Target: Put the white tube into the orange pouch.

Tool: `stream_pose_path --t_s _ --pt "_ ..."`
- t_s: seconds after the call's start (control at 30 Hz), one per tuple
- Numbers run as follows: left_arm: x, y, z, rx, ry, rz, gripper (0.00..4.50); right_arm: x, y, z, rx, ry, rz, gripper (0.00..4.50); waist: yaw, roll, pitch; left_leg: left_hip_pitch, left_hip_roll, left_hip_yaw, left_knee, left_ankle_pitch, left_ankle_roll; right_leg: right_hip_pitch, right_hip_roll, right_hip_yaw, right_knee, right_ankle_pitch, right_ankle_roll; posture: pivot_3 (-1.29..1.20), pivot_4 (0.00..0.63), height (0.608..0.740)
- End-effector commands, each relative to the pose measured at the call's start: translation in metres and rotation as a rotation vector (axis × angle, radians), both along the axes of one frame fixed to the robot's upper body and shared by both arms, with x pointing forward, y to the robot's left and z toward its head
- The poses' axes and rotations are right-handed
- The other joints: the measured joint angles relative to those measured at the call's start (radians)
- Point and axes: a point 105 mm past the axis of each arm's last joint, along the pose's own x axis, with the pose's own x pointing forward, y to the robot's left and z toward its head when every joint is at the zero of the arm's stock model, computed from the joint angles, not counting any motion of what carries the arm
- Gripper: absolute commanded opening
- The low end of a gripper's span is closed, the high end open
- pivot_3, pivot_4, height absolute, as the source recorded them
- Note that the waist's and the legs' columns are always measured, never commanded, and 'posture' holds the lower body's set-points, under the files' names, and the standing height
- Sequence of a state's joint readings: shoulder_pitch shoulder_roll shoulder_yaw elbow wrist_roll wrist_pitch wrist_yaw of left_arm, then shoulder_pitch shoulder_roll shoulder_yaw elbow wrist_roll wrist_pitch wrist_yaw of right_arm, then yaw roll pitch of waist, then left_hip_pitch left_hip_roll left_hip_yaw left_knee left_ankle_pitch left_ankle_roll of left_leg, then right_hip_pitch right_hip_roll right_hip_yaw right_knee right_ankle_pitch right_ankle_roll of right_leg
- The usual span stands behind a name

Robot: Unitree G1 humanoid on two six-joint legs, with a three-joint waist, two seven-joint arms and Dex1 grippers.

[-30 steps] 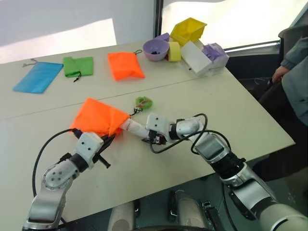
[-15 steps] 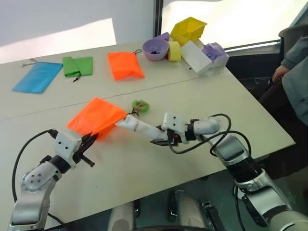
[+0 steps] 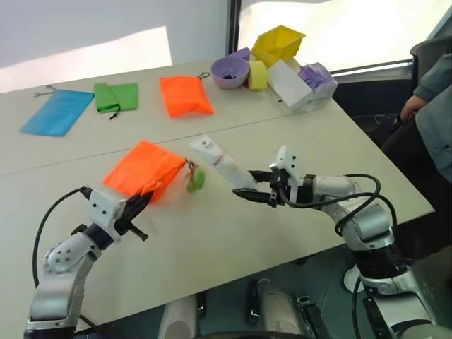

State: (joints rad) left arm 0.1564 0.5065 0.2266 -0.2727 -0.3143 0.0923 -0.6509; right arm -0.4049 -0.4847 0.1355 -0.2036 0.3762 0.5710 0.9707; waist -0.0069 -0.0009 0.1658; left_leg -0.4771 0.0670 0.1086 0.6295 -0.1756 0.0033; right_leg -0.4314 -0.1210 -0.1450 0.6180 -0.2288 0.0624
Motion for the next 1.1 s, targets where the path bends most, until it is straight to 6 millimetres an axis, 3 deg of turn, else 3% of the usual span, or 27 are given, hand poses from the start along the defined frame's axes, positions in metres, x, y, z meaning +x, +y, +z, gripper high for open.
stream_pose_path --t_s 0.03,0.1,0.17,0.2,0.5,0.57,0.63,0.67,0.7,0.83,0.9,1.1 --pt "0.000 0.000 0.008 0.025 -0.037 -0.015 0.00 -0.004 0.006 0.009 0.012 -0.047 0.018 1.84 -0.014 0.007 0.004 -0.001 -0.013 -0.022 -0.002 0.000 0.000 0.008 -0.004 -0.011 -0.004 -0.001 0.002 0.00 0.150 0.740" --pt "0.000 0.000 0.008 0.029 -0.035 -0.019 0.00 -0.003 0.004 0.006 -0.001 -0.040 0.000 1.84 -0.017 0.012 0.007 0.001 -0.046 -0.077 -0.004 0.002 0.003 0.021 -0.013 -0.026 0.004 -0.009 0.021 0.00 0.150 0.740" --pt "-0.002 0.000 0.008 0.029 -0.032 -0.020 0.00 -0.003 0.001 0.007 0.011 -0.014 0.002 1.84 -0.006 0.012 0.012 0.007 -0.086 -0.132 -0.003 0.004 0.005 0.020 -0.010 -0.014 0.019 -0.026 0.030 0.00 0.150 0.740" --pt "-0.003 0.001 0.008 0.028 -0.032 -0.019 0.00 -0.007 0.000 0.008 0.004 -0.017 0.019 1.84 0.001 0.013 0.013 0.011 -0.087 -0.131 -0.002 0.003 0.004 0.021 -0.005 0.001 0.025 -0.033 0.026 0.00 0.150 0.740" --pt "-0.001 -0.018 0.012 -0.011 -0.042 -0.047 0.00 -0.020 0.000 0.011 -0.036 -0.052 0.082 1.84 0.020 0.012 0.015 0.016 -0.085 -0.115 -0.004 0.003 0.002 0.025 -0.009 0.008 0.026 -0.035 0.021 0.00 0.150 0.740" --pt "0.000 -0.025 0.011 -0.012 -0.041 -0.056 0.00 -0.021 -0.001 0.009 -0.052 -0.038 0.076 1.84 0.011 0.012 0.015 0.016 -0.092 -0.123 -0.005 0.003 0.002 0.030 -0.013 0.004 0.024 -0.035 0.022 0.00 0.150 0.740" --pt "0.000 -0.030 0.011 -0.013 -0.036 -0.063 0.00 -0.021 -0.002 0.006 -0.071 0.000 0.056 1.84 -0.005 0.011 0.016 0.019 -0.125 -0.166 -0.009 0.005 0.006 0.042 -0.017 0.000 0.030 -0.044 0.038 0.00 0.150 0.740" --pt "-0.001 -0.032 0.010 -0.012 -0.033 -0.068 0.00 -0.031 0.000 0.004 -0.094 -0.008 0.101 1.84 -0.001 0.008 0.016 0.021 -0.136 -0.180 -0.012 0.007 0.009 0.035 -0.005 0.025 0.039 -0.056 0.044 0.00 0.150 0.740" --pt "-0.001 -0.032 0.010 -0.001 -0.029 -0.072 0.00 -0.039 0.002 -0.001 -0.143 -0.028 0.140 1.84 0.008 0.008 0.016 0.023 -0.139 -0.179 -0.015 0.007 0.008 0.033 0.011 0.061 0.044 -0.063 0.032 0.00 0.150 0.740" --pt "0.000 -0.029 0.010 0.015 -0.028 -0.074 0.00 -0.056 0.013 -0.015 -0.231 -0.052 0.240 1.84 0.018 0.005 0.016 0.025 -0.138 -0.169 -0.024 0.008 0.007 0.031 0.008 0.069 0.044 -0.064 0.016 0.00 0.150 0.740" --pt "0.001 -0.028 0.011 0.018 -0.031 -0.072 0.00 -0.057 0.016 -0.016 -0.221 -0.041 0.262 1.84 0.017 0.006 0.016 0.025 -0.138 -0.169 -0.022 0.008 0.007 0.031 0.009 0.070 0.043 -0.064 0.015 0.00 0.150 0.740" --pt "0.004 -0.036 0.015 0.020 -0.045 -0.097 0.00 -0.026 0.013 -0.037 -0.316 -0.043 0.209 1.84 0.021 0.005 0.016 0.024 -0.140 -0.168 -0.019 0.008 0.007 0.034 0.009 0.071 0.030 -0.062 0.020 0.00 0.150 0.740"
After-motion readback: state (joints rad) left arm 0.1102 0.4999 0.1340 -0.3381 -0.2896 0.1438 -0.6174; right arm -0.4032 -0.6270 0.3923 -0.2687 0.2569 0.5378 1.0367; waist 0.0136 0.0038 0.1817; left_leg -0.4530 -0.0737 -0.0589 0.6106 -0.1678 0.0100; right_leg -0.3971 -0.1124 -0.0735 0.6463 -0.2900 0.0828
